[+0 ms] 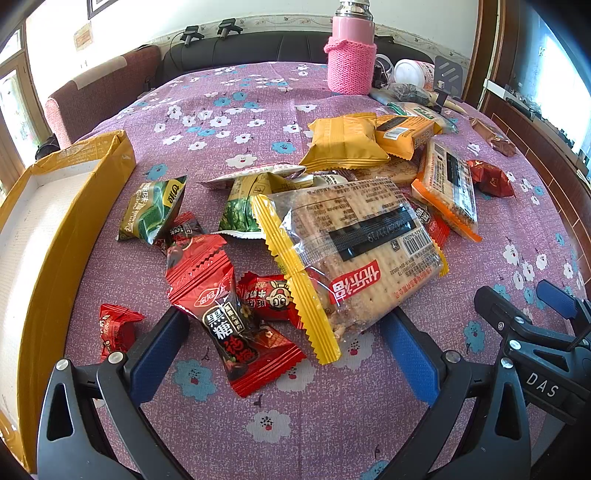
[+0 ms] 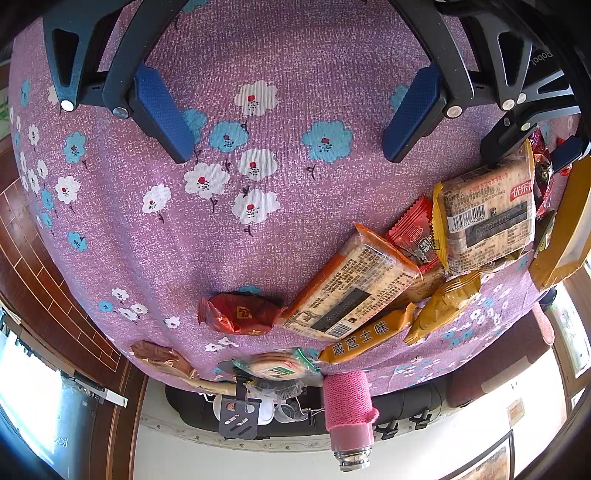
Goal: Organize snacks
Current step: 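Move both tools over the snack pile beside the yellow-rimmed tray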
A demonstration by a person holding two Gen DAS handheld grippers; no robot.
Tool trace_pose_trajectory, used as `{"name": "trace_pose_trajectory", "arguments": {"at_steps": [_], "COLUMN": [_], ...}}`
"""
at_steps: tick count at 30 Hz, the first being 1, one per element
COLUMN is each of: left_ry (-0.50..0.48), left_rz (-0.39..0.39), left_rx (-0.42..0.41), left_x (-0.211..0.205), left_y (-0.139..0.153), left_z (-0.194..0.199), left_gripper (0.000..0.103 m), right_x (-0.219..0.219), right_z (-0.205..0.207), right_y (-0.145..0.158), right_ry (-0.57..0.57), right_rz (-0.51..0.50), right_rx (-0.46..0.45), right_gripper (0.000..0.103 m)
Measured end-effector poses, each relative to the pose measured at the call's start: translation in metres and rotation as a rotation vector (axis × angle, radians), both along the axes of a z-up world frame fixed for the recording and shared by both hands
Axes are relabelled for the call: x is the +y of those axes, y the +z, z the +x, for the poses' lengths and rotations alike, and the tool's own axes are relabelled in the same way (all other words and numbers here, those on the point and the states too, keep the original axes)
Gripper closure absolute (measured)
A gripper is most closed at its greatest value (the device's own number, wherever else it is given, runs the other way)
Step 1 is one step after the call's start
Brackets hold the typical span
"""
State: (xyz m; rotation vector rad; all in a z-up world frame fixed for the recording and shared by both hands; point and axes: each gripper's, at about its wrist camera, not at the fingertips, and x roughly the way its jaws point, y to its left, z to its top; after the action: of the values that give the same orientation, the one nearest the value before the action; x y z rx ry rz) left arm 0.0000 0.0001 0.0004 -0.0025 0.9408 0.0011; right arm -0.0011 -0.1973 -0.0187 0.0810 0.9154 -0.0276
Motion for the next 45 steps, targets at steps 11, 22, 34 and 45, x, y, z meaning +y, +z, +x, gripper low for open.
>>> {"name": "trace_pose_trajectory", "arguments": {"at_steps": [11,22,34,45], "left_ry": [0.000,0.001,-0.118,-0.192], "left_rz": [0.000,0.001,0.006,-0.006], "left_rx": [0.000,0.000,0.040,0.032], "left_x": [0.000,0.000,0.000,0.000], "left_y": [0.000,0.000,0.000,0.002], "left_z": [0.000,0.000,-0.011,-0.030], "left_gripper": [0.000,0.000,0.000,0.000], "right_x": [0.000,0.000,-0.002,0.000], "right_z": [0.000,0.000,0.001,0.000], "right_y": [0.000,-0.001,0.002,0.000], "right_ry": [0.000,0.000,0.014,0.018], "right_rz": [0.000,0.000,0.012,0.011], "right_rx": [0.000,0.000,0.024,0.051], "right_gripper": [0.000,0.000,0.000,0.000]}}
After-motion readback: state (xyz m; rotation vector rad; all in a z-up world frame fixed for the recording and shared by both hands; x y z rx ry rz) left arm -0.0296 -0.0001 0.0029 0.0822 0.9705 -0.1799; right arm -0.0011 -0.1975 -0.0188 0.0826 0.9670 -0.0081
